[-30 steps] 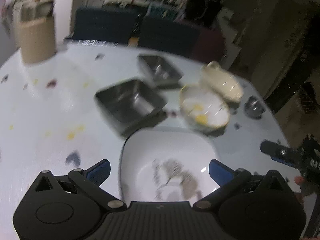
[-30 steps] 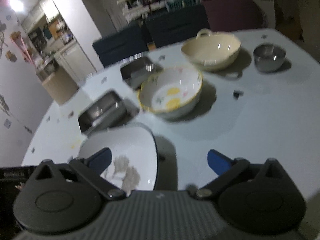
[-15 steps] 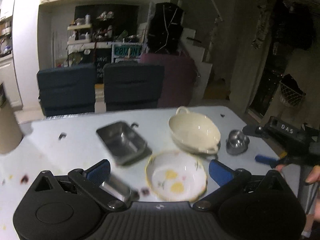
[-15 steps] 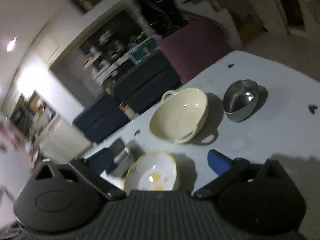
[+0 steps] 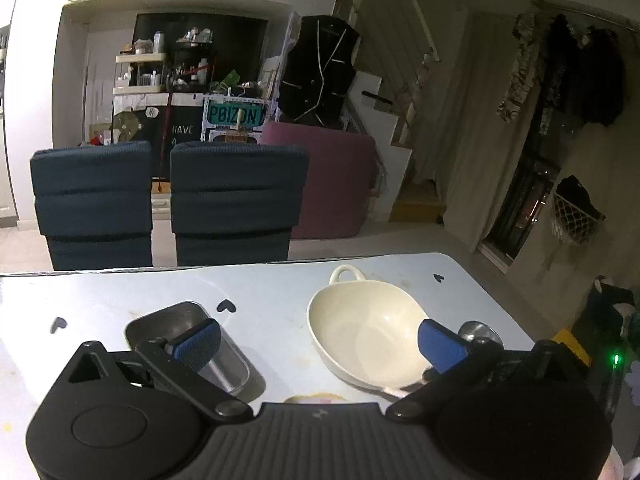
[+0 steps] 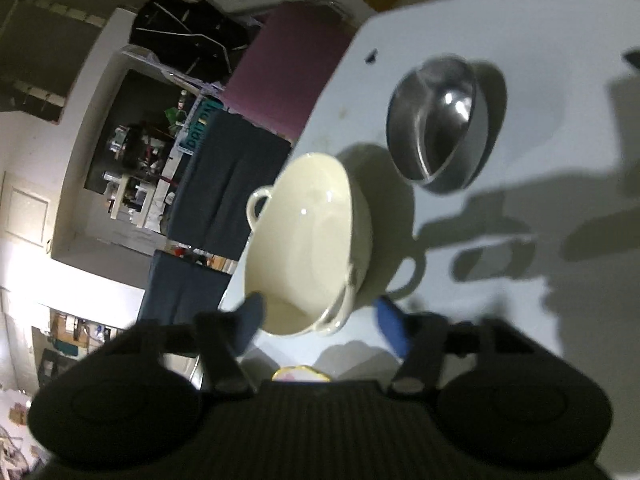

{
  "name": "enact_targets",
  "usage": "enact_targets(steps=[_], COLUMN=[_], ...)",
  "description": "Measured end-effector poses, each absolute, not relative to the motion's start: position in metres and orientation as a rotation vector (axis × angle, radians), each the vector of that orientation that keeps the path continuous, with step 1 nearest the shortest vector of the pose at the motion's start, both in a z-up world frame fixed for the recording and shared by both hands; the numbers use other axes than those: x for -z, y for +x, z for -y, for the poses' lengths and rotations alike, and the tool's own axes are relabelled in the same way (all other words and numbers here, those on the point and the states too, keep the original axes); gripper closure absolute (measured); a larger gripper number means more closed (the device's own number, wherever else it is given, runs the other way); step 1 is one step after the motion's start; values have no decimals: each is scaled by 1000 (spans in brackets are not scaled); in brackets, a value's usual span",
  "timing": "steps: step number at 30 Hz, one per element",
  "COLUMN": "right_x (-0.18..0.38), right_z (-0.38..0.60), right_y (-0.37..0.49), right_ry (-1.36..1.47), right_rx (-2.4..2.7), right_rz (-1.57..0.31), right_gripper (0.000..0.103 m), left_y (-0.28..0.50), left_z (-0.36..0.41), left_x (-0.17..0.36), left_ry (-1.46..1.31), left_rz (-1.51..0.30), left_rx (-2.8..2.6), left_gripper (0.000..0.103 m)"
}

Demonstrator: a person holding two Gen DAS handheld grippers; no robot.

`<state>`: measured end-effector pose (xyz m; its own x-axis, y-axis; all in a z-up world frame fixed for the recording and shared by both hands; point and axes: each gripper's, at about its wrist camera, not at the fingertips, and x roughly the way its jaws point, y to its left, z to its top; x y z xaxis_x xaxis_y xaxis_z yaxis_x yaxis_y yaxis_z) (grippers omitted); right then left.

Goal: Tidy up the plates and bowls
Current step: 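Move both grippers toward the cream two-handled bowl, then close the right gripper on the cream bowl rim while the left gripper grips its handle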

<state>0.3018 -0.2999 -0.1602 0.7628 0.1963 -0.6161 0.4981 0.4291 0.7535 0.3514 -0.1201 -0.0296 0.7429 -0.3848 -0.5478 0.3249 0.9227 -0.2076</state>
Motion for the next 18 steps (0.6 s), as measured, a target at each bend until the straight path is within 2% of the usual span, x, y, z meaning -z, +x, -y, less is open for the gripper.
enact_targets(steps=[3,4,6,7,11,15,18], right_x=[171,175,183,187,191,184,172], right_z=[295,295,294,293,293,286,288], right_y=[307,310,313,315,316,318,315], right_ry=[1153,1162,1180,1196,1234,1139,1105], right_rx=[240,248,277,279,275,298,328], right_rz=[-726,-727,-734,-737,-745,-763,-765], right_gripper=[71,74,88,90,91,91,92], left_y=[360,362,363,363,367,370,380], left_z=[125,125,125,126,126,129,131], left_x=[36,38,42,44,49,50,52], left_ry=[-103,-103,-104,-104,-94,-87,-87], left_rz=[-638,-643,-653,-657,-667,-678,-692], left_rx=[387,387,391,394,394,408,433], left_gripper=[0,0,0,0,0,1,10])
